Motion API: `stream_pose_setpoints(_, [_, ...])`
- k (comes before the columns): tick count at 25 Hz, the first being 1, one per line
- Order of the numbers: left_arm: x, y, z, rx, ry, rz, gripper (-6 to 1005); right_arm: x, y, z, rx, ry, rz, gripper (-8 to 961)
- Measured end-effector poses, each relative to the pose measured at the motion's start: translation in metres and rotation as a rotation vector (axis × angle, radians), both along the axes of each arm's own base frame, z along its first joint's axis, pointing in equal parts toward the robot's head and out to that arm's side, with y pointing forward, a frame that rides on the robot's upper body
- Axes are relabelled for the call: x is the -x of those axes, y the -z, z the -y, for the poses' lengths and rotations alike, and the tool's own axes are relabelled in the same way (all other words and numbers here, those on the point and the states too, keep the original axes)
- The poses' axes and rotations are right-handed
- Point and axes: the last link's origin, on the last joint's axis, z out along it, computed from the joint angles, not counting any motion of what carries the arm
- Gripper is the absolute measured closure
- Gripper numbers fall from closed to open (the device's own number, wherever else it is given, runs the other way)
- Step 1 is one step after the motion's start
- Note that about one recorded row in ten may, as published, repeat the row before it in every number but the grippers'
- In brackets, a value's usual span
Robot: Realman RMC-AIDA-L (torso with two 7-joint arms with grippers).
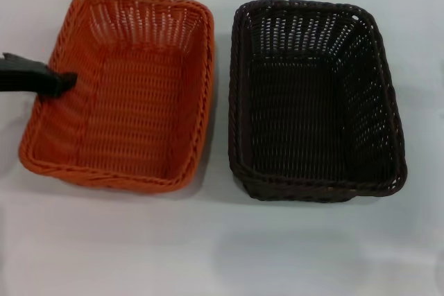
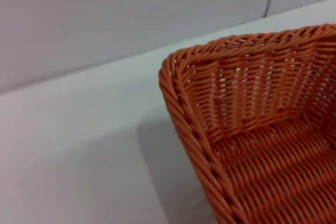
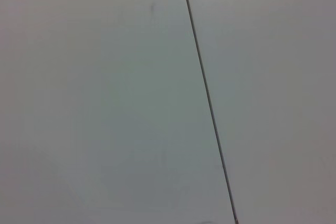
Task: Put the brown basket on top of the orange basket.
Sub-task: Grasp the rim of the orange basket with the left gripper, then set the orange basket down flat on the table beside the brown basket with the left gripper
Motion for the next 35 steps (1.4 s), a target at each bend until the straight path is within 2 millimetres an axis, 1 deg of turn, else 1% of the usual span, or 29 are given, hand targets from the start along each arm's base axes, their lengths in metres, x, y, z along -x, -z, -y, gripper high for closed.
stream_pose_setpoints(3, [-0.006, -0.011, -0.006, 0.037, 0.099, -0.010, 799, -0.001, 0.000, 0.000, -0.001, 0.003, 0.000, 123])
stream_pose_setpoints(8, [-0.019, -0.034, -0.021, 0.135, 0.294, 0.062, 801, -0.001, 0.000, 0.001, -0.001, 0.002, -0.001, 123])
stream_pose_setpoints(11, [-0.029, -0.040, -0.026, 0.197, 0.410, 0.118, 802, 0.000, 0.000, 0.001, 0.001, 0.001, -0.002, 123])
stream_pose_setpoints(12, [-0.036, -0.043, -0.027, 0.240, 0.484, 0.124, 804, 0.000, 0.001, 0.001, 0.004, 0.000, -0.001, 123])
stream_pose_setpoints(14, [-0.042, -0.042, -0.027, 0.276, 0.544, 0.108, 808, 0.000, 0.002, 0.001, 0.005, -0.002, 0.000, 124])
stream_pose_setpoints(16, [-0.049, -0.040, -0.027, 0.313, 0.605, 0.081, 812, 0.001, 0.002, 0.001, 0.008, -0.005, 0.001, 124])
stream_pose_setpoints(17, [-0.055, -0.037, -0.027, 0.343, 0.654, 0.058, 814, 0.001, 0.002, 0.001, 0.008, -0.006, 0.002, 124])
stream_pose_setpoints(18, [-0.055, -0.037, -0.027, 0.343, 0.654, 0.058, 816, 0.002, 0.002, 0.001, 0.008, -0.006, 0.001, 124])
stream_pose_setpoints(21, [-0.064, -0.028, -0.029, 0.383, 0.715, 0.028, 822, 0.002, 0.003, 0.001, 0.009, -0.006, 0.001, 124])
stream_pose_setpoints(24, [-0.068, -0.016, -0.034, 0.415, 0.732, -0.030, 828, 0.000, 0.004, 0.002, 0.013, -0.001, 0.000, 124])
stream_pose_setpoints(25, [-0.068, -0.016, -0.034, 0.415, 0.732, -0.030, 830, 0.000, 0.004, 0.003, 0.015, 0.002, -0.001, 124])
stream_pose_setpoints(27, [-0.072, -0.003, -0.036, 0.465, 0.779, -0.093, 834, -0.001, 0.005, 0.004, 0.016, 0.003, 0.000, 124])
stream_pose_setpoints(35, [-0.089, 0.017, -0.046, 0.472, 0.839, -0.140, 828, -0.001, 0.007, 0.005, 0.027, 0.002, 0.000, 124])
